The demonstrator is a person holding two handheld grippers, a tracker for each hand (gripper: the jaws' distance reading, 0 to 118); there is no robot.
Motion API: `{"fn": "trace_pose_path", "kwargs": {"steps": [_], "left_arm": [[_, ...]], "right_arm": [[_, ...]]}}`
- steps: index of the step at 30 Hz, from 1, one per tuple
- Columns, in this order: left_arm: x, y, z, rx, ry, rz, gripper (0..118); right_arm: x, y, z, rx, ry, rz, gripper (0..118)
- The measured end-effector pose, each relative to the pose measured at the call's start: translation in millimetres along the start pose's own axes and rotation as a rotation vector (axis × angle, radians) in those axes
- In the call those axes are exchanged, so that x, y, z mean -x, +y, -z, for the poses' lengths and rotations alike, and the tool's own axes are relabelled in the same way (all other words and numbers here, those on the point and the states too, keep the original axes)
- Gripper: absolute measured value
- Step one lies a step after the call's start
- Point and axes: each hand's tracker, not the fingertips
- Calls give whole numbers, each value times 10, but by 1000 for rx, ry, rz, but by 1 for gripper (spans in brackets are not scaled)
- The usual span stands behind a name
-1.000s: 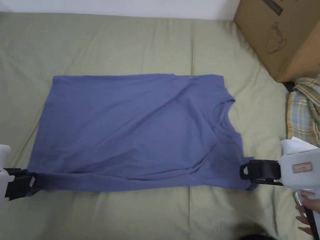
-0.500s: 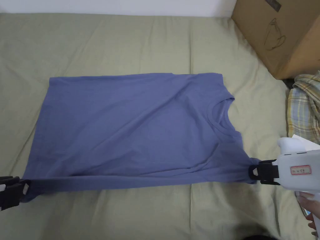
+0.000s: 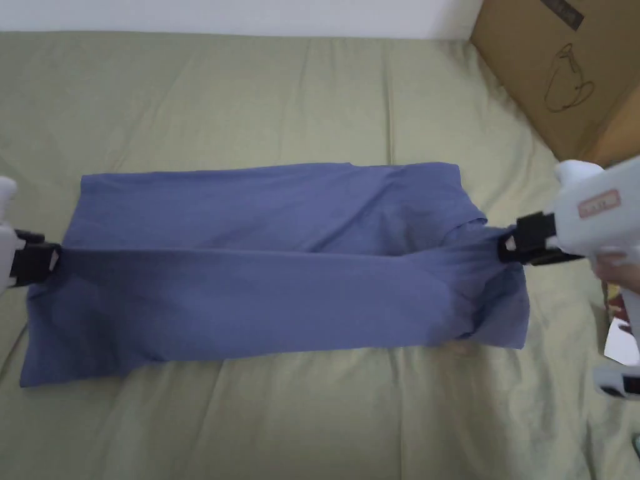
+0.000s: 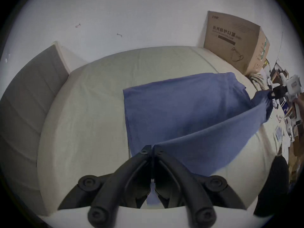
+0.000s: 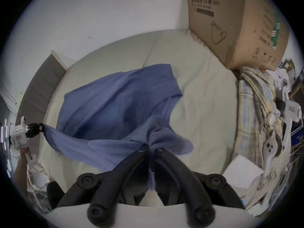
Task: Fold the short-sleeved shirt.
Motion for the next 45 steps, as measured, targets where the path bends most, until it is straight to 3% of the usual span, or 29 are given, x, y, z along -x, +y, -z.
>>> {"fn": "trace_pose_path", "kwargs": {"steps": [3, 5, 6, 7, 8, 9, 10, 11, 12, 20, 21, 22, 23, 24, 25, 28, 32, 33, 34, 35, 36, 37, 38, 41, 43, 44, 45], "left_arm": [[15, 152, 439, 43, 60, 31, 0], [-1, 143, 656, 63, 52, 26, 0], [-12, 121, 728, 78, 49, 14, 1], [-21, 88, 791, 87, 47, 6, 8], [-27, 55, 834, 94, 48, 0, 20], [-28, 14, 844, 101, 48, -4, 59], [-17, -22, 848, 107, 47, -10, 95], [-5, -58, 848, 117, 43, -20, 116], [6, -103, 795, 119, 36, -31, 117], [40, -521, -214, 52, -52, -257, 113], [69, -608, -274, 28, -95, -284, 101], [64, -715, -404, -6, -118, -302, 76], [41, -798, -492, -18, -123, -309, 36], [6, -869, -555, -2, -95, -308, 0], [24, -914, -627, -20, -30, -275, 0], [65, -1040, -686, 11, -37, -332, 0], [129, -1090, -425, 100, -81, -431, 0], [148, -1073, -322, 81, -65, -422, 15], [164, -1054, -244, 83, -13, -418, 40], [180, -1035, -168, 89, 6, -424, 85], [198, -1027, -59, 115, 37, -429, 118], [180, -1051, 51, 152, 44, -442, 116], [202, -998, 56, 31, 9, -431, 116], [149, -1060, 340, 210, 31, -448, 115], [80, -1057, 431, 281, -22, -441, 100], [7, -1032, 367, 241, 30, -378, 70], [-38, -1000, 273, 161, 19, -316, 23]], "right_arm": [[-84, 256, 491, 36, -11, 73, 5], [-48, 312, 741, 44, -32, 64, 6], [-21, 308, 822, 47, -52, 55, 11], [12, 294, 883, 39, -73, 36, 24], [48, 271, 921, 29, -98, 15, 49], [76, 242, 937, 14, -131, -7, 91], [116, 175, 921, -3, -168, -25, 114], [130, 122, 899, -22, -180, -30, 118], [140, 62, 833, -49, -167, -29, 113], [314, -514, 50, -191, -29, -2, 113], [321, -616, -46, -212, 19, 0, 103], [349, -699, -157, -240, 55, 4, 83], [345, -785, -195, -248, 64, 7, 46], [341, -853, -200, -235, 56, -2, 0], [324, -915, -224, -229, 52, -6, 0], [339, -912, -277, -190, 43, -6, 0], [217, -1026, -217, -156, 97, 121, 0], [180, -1026, -216, -154, 112, 151, 0], [139, -1089, -186, -152, 125, 166, 0], [113, -1088, -184, -151, 127, 167, 0], [96, -1083, -179, -150, 125, 162, 0], [85, -1098, -167, -148, 123, 156, 0], [79, -1121, -154, -142, 117, 149, 0], [42, -1124, -100, -125, 100, 138, 0], [45, -1132, -71, -118, 95, 141, 0], [38, -1135, -60, -117, 95, 145, 0], [22, -1140, -46, -116, 100, 152, 0]]}}
